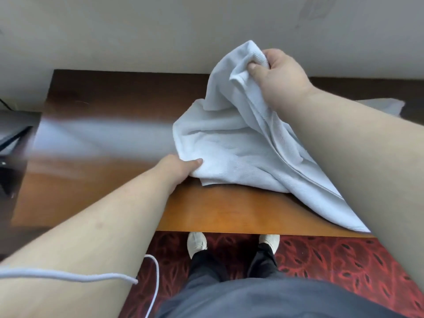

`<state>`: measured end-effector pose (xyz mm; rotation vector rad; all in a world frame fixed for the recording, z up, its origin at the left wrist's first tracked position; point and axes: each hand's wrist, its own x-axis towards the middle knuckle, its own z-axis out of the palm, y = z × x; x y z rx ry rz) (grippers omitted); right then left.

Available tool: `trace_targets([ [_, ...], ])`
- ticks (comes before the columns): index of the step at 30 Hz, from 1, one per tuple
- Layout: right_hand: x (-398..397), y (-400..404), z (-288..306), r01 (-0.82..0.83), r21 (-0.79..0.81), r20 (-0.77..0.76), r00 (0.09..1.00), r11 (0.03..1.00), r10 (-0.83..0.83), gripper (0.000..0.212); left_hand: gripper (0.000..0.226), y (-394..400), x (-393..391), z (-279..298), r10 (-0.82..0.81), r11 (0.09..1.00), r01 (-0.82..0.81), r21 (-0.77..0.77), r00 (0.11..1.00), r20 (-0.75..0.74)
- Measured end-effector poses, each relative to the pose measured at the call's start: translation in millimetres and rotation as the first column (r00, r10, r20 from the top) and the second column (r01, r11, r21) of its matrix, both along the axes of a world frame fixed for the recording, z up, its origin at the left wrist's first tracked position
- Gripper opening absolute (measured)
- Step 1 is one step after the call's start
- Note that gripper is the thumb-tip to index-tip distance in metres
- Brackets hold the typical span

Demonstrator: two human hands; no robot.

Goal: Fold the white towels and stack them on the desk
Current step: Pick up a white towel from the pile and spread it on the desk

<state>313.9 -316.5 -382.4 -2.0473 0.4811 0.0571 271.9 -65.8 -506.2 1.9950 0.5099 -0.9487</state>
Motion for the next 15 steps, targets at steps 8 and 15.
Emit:
trace_targets([
  [8, -17, 31, 15, 0.153, 0.059, 0.310, 0.936, 0.986, -0.164, 0.012, 0.032, -11, 12, 38, 0.249, 0.951, -0.166, -0.259, 0.910, 0.332],
  [15, -28, 77, -2, -0.180, -0.031, 0.086, 0.979, 0.983, 0.182, 0.010, 0.045, -2, 60, 49, 0.298, 0.863, -0.288, -0.416, 0.954, -0.042],
])
